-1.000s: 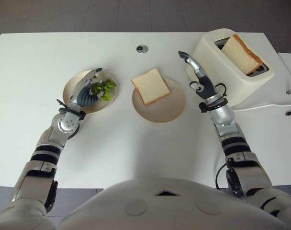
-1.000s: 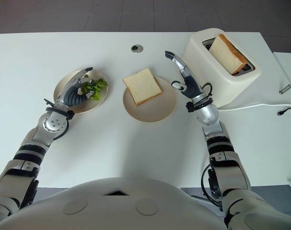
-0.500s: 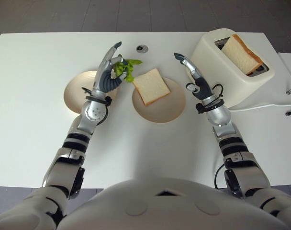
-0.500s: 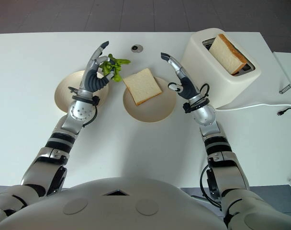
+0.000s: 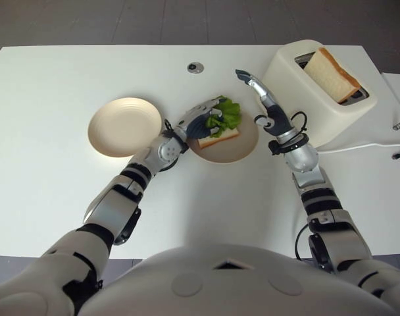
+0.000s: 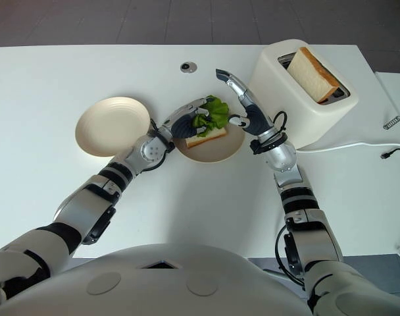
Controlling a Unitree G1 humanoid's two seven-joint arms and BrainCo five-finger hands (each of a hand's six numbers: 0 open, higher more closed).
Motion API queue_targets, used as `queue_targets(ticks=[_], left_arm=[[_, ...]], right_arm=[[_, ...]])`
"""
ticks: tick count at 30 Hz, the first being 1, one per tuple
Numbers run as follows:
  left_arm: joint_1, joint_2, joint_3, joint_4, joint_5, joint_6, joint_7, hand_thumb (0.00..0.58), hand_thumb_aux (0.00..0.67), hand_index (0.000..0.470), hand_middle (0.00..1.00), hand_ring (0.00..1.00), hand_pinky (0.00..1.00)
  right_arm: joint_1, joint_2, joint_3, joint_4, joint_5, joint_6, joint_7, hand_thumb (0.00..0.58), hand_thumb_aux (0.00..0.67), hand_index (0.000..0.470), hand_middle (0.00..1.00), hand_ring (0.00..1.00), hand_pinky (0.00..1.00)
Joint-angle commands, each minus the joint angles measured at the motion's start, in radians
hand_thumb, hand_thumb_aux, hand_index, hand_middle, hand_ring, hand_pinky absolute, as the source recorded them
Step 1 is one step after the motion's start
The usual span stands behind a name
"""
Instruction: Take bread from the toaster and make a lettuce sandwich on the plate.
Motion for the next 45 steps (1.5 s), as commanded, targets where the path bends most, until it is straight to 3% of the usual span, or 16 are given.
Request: queue_targets(ticks=[1, 4, 9, 12, 13, 15, 17, 19, 22, 25, 27, 28, 30, 35, 40, 45], left_arm=[[0.106, 0.031, -0.031, -0.068, -0.038, -0.028, -0.131, 0.571, 0.586, 0.411, 0.0, 0.0, 0.0], [0.14, 0.05, -0.017, -0.168, -0.066, -0.035, -0.16, 0.554, 0.528, 0.37, 0.0, 0.0, 0.0], [0.171, 0.071, -0.003, -0.27, -0.07, -0.014, -0.169, 0.558, 0.539, 0.378, 0.0, 0.0, 0.0], [0.179, 0.087, -0.01, -0.303, -0.03, 0.019, -0.15, 0.498, 0.418, 0.293, 0.0, 0.0, 0.0], [0.184, 0.101, -0.011, -0.327, -0.005, 0.035, -0.134, 0.498, 0.418, 0.293, 0.0, 0.0, 0.0], [0.212, 0.126, 0.0, -0.402, -0.009, 0.035, -0.144, 0.56, 0.547, 0.383, 0.0, 0.0, 0.0], [0.233, 0.141, 0.01, -0.468, -0.01, 0.047, -0.147, 0.493, 0.41, 0.288, 0.0, 0.0, 0.0], [0.255, 0.153, 0.012, -0.518, -0.012, 0.059, -0.16, 0.466, 0.373, 0.262, 0.0, 0.0, 0.0], [0.291, 0.184, 0.015, -0.594, -0.041, 0.049, -0.204, 0.511, 0.439, 0.308, 0.0, 0.0, 0.0], [0.337, 0.212, 0.036, -0.677, -0.151, 0.012, -0.272, 0.337, 0.236, 0.166, 0.0, 0.0, 0.0], [0.349, 0.231, 0.064, -0.698, -0.179, 0.011, -0.284, 0.268, 0.179, 0.125, 0.0, 0.0, 0.0], [0.351, 0.239, 0.08, -0.701, -0.185, 0.015, -0.284, 0.108, 0.066, 0.046, 0.0, 0.0, 0.0], [0.356, 0.249, 0.114, -0.704, -0.195, 0.023, -0.276, 0.0, 0.0, 0.0, 0.0, 0.0, 0.0], [0.374, 0.245, 0.182, -0.675, -0.225, 0.03, -0.249, 0.0, 0.0, 0.0, 0.0, 0.0, 0.0], [0.401, 0.226, 0.19, -0.664, -0.215, 0.03, -0.226, 0.0, 0.0, 0.0, 0.0, 0.0, 0.0], [0.41, 0.21, 0.187, -0.648, -0.201, 0.026, -0.214, 0.0, 0.0, 0.0, 0.0, 0.0, 0.0]], right_arm=[[0.005, -0.005, 0.006, -0.012, 0.001, 0.013, 0.011, 0.0, 0.0, 0.0, 0.0, 0.0, 0.0], [0.005, -0.003, 0.006, -0.009, 0.0, 0.012, 0.011, 0.0, 0.0, 0.0, 0.0, 0.0, 0.0], [0.004, -0.005, 0.003, -0.003, -0.001, 0.011, 0.01, 0.0, 0.0, 0.0, 0.0, 0.0, 0.0], [0.004, -0.005, 0.003, 0.001, -0.001, 0.011, 0.009, 0.0, 0.0, 0.0, 0.0, 0.0, 0.0], [0.005, -0.004, 0.004, 0.001, -0.002, 0.011, 0.009, 0.0, 0.0, 0.0, 0.0, 0.0, 0.0], [0.003, -0.005, 0.004, 0.006, -0.003, 0.011, 0.009, 0.0, 0.0, 0.0, 0.0, 0.0, 0.0], [0.003, -0.007, 0.004, 0.009, -0.005, 0.011, 0.008, 0.0, 0.0, 0.0, 0.0, 0.0, 0.0], [0.002, -0.008, 0.003, 0.009, -0.006, 0.011, 0.007, 0.0, 0.0, 0.0, 0.0, 0.0, 0.0], [0.0, -0.008, -0.004, -0.005, -0.006, 0.008, 0.001, 0.0, 0.0, 0.0, 0.0, 0.0, 0.0], [0.008, -0.024, -0.017, -0.075, -0.026, 0.009, -0.006, 0.0, 0.0, 0.0, 0.0, 0.0, 0.0], [0.019, -0.05, -0.049, -0.16, -0.097, 0.019, -0.038, 0.0, 0.0, 0.0, 0.0, 0.0, 0.0], [0.027, -0.062, -0.069, -0.208, -0.114, 0.03, -0.048, 0.0, 0.0, 0.0, 0.0, 0.0, 0.0], [0.043, -0.088, -0.114, -0.313, -0.13, 0.053, -0.054, 0.0, 0.0, 0.0, 0.0, 0.0, 0.0], [0.058, -0.207, -0.237, -0.542, -0.147, 0.12, -0.016, 0.0, 0.0, 0.0, 0.0, 0.0, 0.0], [0.046, -0.399, -0.358, -0.471, -0.137, 0.199, 0.044, 0.0, 0.0, 0.0, 0.0, 0.0, 0.0], [0.09, -0.555, -0.397, -0.297, -0.187, 0.375, 0.124, 0.0, 0.0, 0.0, 0.0, 0.0, 0.0]])
